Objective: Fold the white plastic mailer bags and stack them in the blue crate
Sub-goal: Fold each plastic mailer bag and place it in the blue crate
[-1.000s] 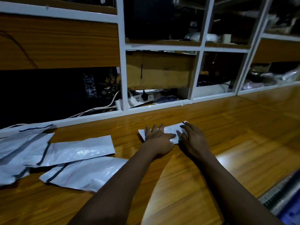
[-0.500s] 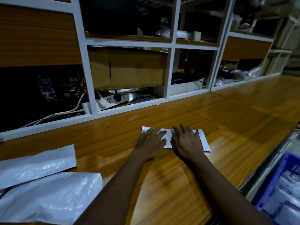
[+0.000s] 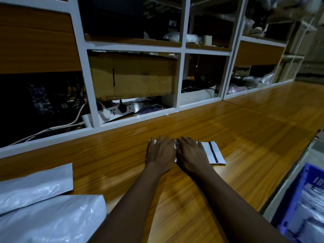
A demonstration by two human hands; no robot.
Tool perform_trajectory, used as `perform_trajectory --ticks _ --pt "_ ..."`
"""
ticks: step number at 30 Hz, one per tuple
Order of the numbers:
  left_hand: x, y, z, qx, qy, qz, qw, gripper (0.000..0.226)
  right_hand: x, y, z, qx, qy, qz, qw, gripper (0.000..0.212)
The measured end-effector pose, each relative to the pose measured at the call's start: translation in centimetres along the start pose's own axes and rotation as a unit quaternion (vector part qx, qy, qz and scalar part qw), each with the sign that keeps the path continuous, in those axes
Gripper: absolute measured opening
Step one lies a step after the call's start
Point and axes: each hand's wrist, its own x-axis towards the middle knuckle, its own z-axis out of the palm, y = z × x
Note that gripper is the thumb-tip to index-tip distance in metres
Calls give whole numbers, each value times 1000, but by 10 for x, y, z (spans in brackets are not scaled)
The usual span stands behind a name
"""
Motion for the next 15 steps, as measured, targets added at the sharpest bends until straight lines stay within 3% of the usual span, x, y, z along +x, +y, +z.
perform_trajectory --ticks 4,8,15 --pt "3 -1 11 -51 -45 21 997 63 2 1 3 -6 -62 -9 998 58" --pt "8 -6 19 -50 -74 11 996 56 4 6 5 -30 -107 -7 994 62" --pt "9 -8 17 -62 -105 -12 992 55 9 14 13 -49 -129 4 990 104"
